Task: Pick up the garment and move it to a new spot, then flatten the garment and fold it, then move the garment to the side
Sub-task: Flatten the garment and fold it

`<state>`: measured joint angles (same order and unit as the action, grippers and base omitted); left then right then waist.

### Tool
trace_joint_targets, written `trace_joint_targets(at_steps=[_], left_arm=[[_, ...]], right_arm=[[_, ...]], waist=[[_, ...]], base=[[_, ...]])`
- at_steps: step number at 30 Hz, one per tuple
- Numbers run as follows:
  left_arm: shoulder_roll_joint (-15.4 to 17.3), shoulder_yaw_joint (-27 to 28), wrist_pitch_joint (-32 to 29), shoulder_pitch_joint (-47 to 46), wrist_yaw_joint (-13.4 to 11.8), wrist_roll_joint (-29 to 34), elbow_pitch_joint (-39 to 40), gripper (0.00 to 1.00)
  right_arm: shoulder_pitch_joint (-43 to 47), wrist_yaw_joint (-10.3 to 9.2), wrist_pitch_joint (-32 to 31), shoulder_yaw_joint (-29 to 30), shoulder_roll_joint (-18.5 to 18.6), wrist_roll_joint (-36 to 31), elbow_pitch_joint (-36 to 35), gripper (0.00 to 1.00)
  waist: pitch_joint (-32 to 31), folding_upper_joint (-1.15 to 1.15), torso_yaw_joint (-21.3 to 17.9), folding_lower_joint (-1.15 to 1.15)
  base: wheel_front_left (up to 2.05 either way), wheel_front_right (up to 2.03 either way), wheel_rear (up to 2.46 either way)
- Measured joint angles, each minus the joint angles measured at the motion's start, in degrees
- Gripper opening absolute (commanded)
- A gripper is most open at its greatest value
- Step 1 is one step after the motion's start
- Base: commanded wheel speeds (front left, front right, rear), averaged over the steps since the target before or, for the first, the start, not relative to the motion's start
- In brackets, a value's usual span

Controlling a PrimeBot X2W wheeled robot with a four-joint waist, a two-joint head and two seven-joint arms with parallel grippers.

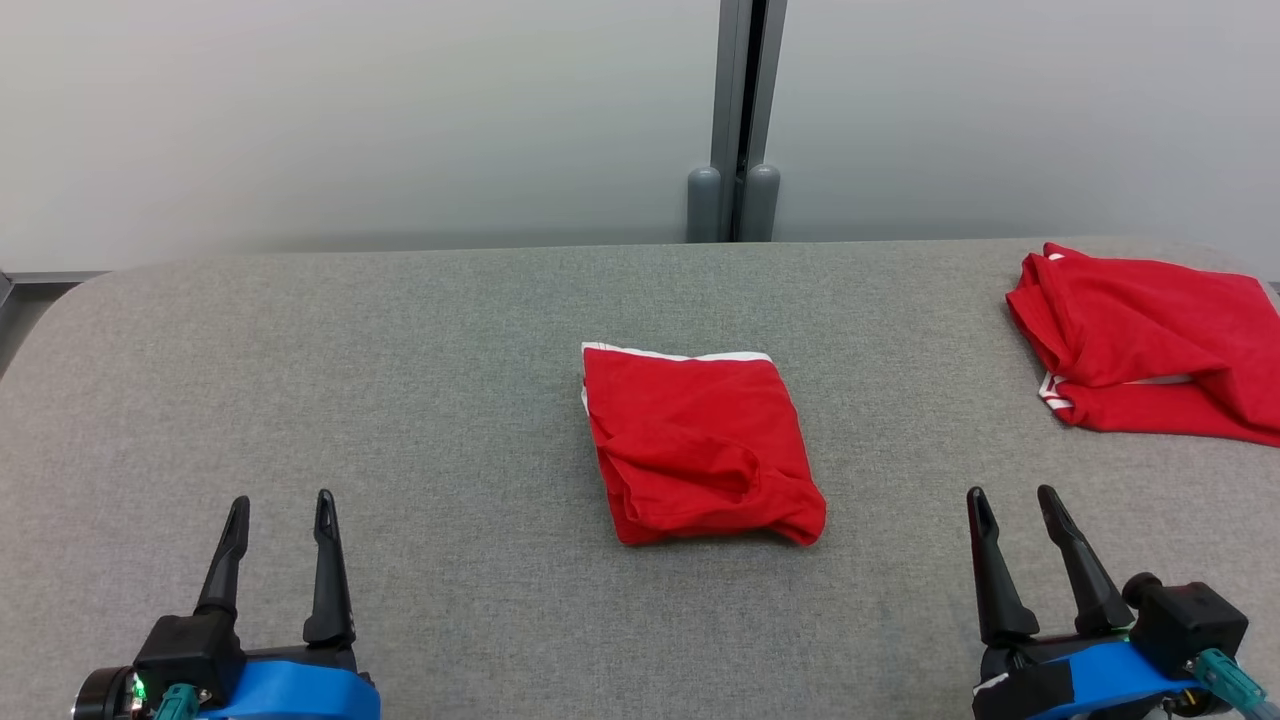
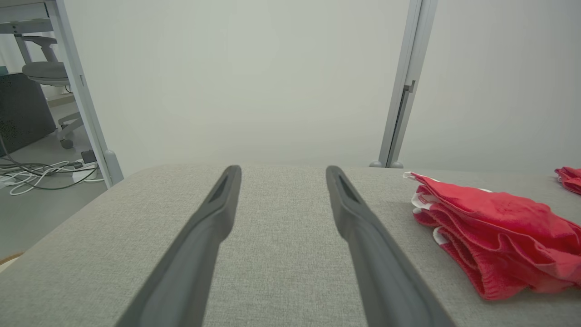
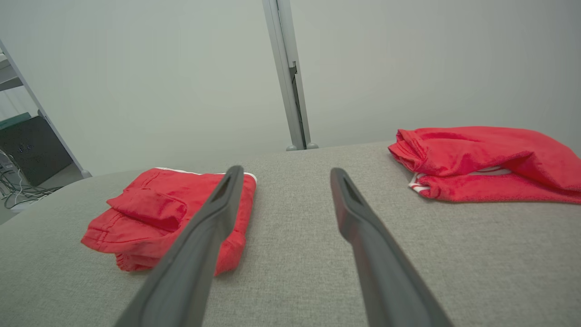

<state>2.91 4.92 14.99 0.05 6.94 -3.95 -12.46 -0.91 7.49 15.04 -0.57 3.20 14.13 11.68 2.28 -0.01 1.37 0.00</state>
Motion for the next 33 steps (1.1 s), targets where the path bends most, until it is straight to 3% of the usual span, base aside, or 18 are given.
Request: trace_joint_targets(at_steps=[18, 22, 23, 30, 31, 32, 33], left_arm=[[-0.01, -0.32, 0.01, -0.29, 0.11, -0.02, 0.12, 1.00], [-0.01, -0.91, 0.01, -1.57, 0.12, -0.09, 0.20, 1.00], [-0.01, -1.40, 0.00, -2.35, 0.14, -0.15, 0.23, 1.00], [0.01, -2.12, 0.01, -4.70, 0.16, -0.81, 0.14, 1.00], [-0.01, -2.24, 0.00, -5.00, 0.16, -1.08, 0.11, 1.00], [-0.01, -2.41, 0.01, -5.24, 0.16, -1.15, 0.13, 1.00], [0.00, -2.65, 0.00, -5.46, 0.16, -1.22, 0.08, 1.00]], right_arm=[[-0.82, 0.00, -0.01, -0.46, 0.24, -0.67, 1.42, 1.00], [-5.40, 0.00, 0.00, -2.65, 2.54, -0.92, 2.75, 1.00], [-10.16, 0.00, -0.01, -4.88, 4.54, -1.09, 5.42, 1.00], [-21.40, 0.00, -0.01, -9.99, 7.78, -1.22, 15.89, 1.00], [-22.88, 0.00, 0.00, -10.69, 8.11, -0.87, 17.81, 0.27], [-24.15, 0.00, 0.00, -11.44, 8.46, -0.86, 19.61, 0.00], [-25.35, 0.00, 0.00, -12.09, 8.65, -0.76, 21.09, 0.00]], waist=[[0.67, 0.01, 0.94, 0.00], [1.72, 0.01, 1.87, 0.00], [2.74, 0.01, 2.71, 0.00], [5.63, 0.01, 5.10, 0.01], [6.13, 0.01, 5.44, 0.01], [6.60, 0.01, 5.78, 0.01], [7.06, 0.02, 6.15, 0.01]], base=[[0.00, 0.00, 0.00], [0.00, 0.00, 0.00], [0.00, 0.00, 0.00], [0.00, 0.00, 0.00], [0.00, 0.00, 0.00], [0.00, 0.00, 0.00], [0.00, 0.00, 0.00]])
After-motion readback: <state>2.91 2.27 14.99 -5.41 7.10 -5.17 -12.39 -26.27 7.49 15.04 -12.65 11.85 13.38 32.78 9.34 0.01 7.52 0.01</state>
